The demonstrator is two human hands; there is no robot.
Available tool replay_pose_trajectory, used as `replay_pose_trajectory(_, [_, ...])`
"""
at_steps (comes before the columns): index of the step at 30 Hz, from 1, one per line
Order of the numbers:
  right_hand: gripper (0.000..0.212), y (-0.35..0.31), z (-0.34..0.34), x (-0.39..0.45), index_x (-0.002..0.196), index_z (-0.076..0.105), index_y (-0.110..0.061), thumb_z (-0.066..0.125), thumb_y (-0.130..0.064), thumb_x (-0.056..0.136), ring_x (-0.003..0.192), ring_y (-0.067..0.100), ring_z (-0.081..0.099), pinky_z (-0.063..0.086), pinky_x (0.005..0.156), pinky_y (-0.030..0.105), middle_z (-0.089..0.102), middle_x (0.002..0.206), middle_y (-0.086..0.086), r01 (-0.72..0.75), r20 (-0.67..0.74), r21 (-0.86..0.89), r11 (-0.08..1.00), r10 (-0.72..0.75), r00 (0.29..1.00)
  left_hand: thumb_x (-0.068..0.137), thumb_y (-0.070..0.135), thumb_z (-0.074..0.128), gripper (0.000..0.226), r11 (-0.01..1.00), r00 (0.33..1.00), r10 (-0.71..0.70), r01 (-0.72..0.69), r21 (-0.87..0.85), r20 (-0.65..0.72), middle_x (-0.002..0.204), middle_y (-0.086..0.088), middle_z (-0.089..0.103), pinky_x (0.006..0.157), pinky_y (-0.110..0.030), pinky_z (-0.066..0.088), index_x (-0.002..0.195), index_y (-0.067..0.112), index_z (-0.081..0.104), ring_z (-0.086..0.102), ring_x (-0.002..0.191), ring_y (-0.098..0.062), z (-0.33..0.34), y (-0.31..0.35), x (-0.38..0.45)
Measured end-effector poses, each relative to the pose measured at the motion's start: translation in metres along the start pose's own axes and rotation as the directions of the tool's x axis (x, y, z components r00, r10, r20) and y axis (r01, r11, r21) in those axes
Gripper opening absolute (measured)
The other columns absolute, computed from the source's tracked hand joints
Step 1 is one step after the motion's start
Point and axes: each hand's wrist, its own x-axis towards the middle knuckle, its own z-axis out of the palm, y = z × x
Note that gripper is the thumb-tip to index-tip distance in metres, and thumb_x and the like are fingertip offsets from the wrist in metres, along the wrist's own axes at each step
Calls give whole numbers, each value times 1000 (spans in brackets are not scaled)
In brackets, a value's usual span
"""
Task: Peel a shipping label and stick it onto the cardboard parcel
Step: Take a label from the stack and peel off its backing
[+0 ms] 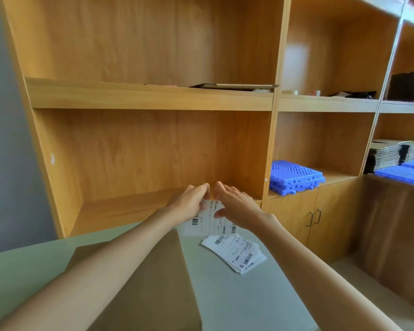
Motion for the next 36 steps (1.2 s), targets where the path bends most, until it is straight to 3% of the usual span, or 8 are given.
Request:
replay_pose_trajectory(6, [32,-50,-15,12,110,40,-15,66,-19,91,108,21,59,50,84,39,64,118,1,89,-121,-49,995,-95,988,91,3,55,35,999,994,-43,45,16,-104,92,11,68,51,-24,36,91,36,44,61,81,-12,-46,-18,-34])
replay_pose_trajectory(12, [23,-106,-19,25,110,40,-16,55,-8,94,99,25,63,48,82,42,67,111,-1,184,-190,-84,979,-197,962,94,17,56,19,991,982,-103,115,72,-156,99,6,68,66,-31,39,110,28,53,62,94,-23,-83,-40,-76])
replay_pose_trajectory(17, [29,-146,-19,35,108,39,-16,47,3,88,88,28,63,44,71,37,70,105,-1,220,-206,-67,973,-229,951,94,21,57,19,983,970,-150,167,76,-192,93,9,60,67,-31,36,112,26,54,48,84,-16,-105,-64,-106])
replay_pose_trajectory(24, [45,-191,-29,38,111,41,-16,43,16,78,68,25,47,39,71,33,70,96,0,255,-214,-68,964,-264,940,89,29,66,16,976,951,-207,217,16,-231,100,6,68,74,-39,51,99,26,54,61,93,-22,-129,-100,-140])
replay_pose_trajectory(28, [51,-203,-29,42,112,39,-17,40,19,76,72,23,50,32,72,31,73,103,-1,274,-205,-60,960,-281,938,91,28,65,11,974,938,-219,225,-11,-269,87,10,67,70,-36,50,91,29,55,63,85,-17,-140,-121,-156])
replay_pose_trajectory(31, [55,-210,-28,45,118,39,-18,39,18,76,86,27,62,36,78,34,71,109,-1,281,-190,-61,958,-288,939,94,22,59,8,969,921,-248,241,-62,-299,83,14,65,72,-35,48,89,28,59,62,85,-15,-146,-134,-166])
replay_pose_trajectory(36, [56,-216,-22,53,120,48,-22,42,16,79,99,26,65,41,82,35,66,114,-1,304,-229,-90,948,-317,920,96,19,54,15,962,912,-272,270,-52,-308,82,14,71,72,-34,47,89,29,62,62,83,-16,-151,-145,-176])
